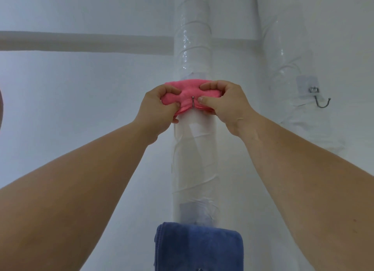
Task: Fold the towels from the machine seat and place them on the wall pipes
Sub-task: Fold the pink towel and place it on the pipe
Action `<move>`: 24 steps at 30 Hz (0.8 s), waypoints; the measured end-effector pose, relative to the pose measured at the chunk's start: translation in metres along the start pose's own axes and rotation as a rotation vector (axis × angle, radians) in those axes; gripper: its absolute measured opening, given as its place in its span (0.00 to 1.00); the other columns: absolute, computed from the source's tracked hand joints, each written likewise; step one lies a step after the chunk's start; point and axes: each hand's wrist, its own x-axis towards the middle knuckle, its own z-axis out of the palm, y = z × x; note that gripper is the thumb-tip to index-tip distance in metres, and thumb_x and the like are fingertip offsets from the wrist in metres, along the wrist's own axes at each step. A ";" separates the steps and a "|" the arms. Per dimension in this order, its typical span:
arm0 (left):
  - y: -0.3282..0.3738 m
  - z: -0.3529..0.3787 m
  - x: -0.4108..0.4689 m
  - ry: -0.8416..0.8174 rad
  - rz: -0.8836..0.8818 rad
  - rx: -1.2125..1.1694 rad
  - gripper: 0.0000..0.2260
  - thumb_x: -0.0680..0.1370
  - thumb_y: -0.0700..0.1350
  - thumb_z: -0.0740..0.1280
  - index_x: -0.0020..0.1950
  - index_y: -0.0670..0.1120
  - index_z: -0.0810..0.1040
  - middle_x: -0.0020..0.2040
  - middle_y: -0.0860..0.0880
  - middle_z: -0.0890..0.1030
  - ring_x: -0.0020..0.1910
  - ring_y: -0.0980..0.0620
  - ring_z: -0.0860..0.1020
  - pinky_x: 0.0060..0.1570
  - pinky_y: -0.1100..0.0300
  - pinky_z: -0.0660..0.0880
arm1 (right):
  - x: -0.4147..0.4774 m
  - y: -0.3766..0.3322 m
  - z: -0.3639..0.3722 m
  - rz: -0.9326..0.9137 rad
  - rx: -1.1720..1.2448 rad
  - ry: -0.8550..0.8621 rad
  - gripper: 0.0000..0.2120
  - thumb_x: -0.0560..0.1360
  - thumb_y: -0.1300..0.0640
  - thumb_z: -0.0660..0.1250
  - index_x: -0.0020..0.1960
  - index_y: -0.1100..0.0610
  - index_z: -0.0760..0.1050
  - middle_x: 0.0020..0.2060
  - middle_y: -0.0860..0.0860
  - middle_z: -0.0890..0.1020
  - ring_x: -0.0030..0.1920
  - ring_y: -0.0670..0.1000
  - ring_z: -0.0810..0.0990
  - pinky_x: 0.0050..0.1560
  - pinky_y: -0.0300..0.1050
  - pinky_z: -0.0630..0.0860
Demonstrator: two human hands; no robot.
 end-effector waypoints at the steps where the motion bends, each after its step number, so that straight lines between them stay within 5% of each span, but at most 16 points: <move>1: -0.001 0.001 0.000 0.030 0.055 0.123 0.08 0.78 0.40 0.70 0.53 0.52 0.82 0.56 0.48 0.78 0.51 0.48 0.81 0.50 0.54 0.82 | 0.000 0.001 0.001 -0.004 -0.021 0.029 0.11 0.70 0.64 0.78 0.46 0.50 0.82 0.50 0.51 0.82 0.50 0.52 0.83 0.50 0.47 0.84; 6: 0.002 -0.003 0.001 0.133 0.381 0.775 0.09 0.80 0.50 0.66 0.53 0.50 0.86 0.77 0.47 0.69 0.72 0.45 0.70 0.71 0.47 0.66 | -0.007 0.009 0.001 -0.362 -0.657 0.212 0.07 0.75 0.50 0.73 0.50 0.51 0.82 0.59 0.51 0.75 0.59 0.51 0.76 0.64 0.44 0.73; 9: 0.003 0.003 0.003 0.049 0.482 0.936 0.14 0.84 0.45 0.59 0.67 0.44 0.77 0.78 0.45 0.68 0.79 0.45 0.63 0.77 0.47 0.55 | -0.011 0.015 0.005 -0.566 -0.943 0.204 0.13 0.79 0.53 0.67 0.61 0.57 0.78 0.71 0.56 0.73 0.72 0.60 0.70 0.71 0.55 0.68; 12: -0.009 0.007 -0.001 -0.017 0.461 0.910 0.24 0.85 0.41 0.53 0.82 0.48 0.58 0.82 0.47 0.61 0.81 0.46 0.56 0.79 0.47 0.52 | -0.017 0.025 0.004 -0.554 -1.106 0.061 0.24 0.84 0.55 0.56 0.79 0.57 0.62 0.80 0.54 0.61 0.81 0.59 0.55 0.80 0.60 0.52; 16: -0.024 0.007 -0.006 -0.099 0.418 0.852 0.26 0.86 0.48 0.51 0.83 0.54 0.48 0.84 0.54 0.48 0.82 0.53 0.45 0.80 0.48 0.45 | -0.025 0.036 0.001 -0.440 -1.176 -0.059 0.33 0.83 0.45 0.47 0.83 0.53 0.40 0.82 0.49 0.42 0.82 0.52 0.38 0.81 0.55 0.37; 24: -0.034 0.001 -0.008 -0.235 0.407 0.915 0.39 0.73 0.58 0.47 0.82 0.54 0.35 0.82 0.56 0.34 0.81 0.55 0.35 0.79 0.43 0.39 | -0.023 0.040 0.000 -0.364 -1.108 -0.163 0.42 0.74 0.40 0.46 0.81 0.50 0.30 0.80 0.47 0.32 0.80 0.52 0.31 0.80 0.54 0.34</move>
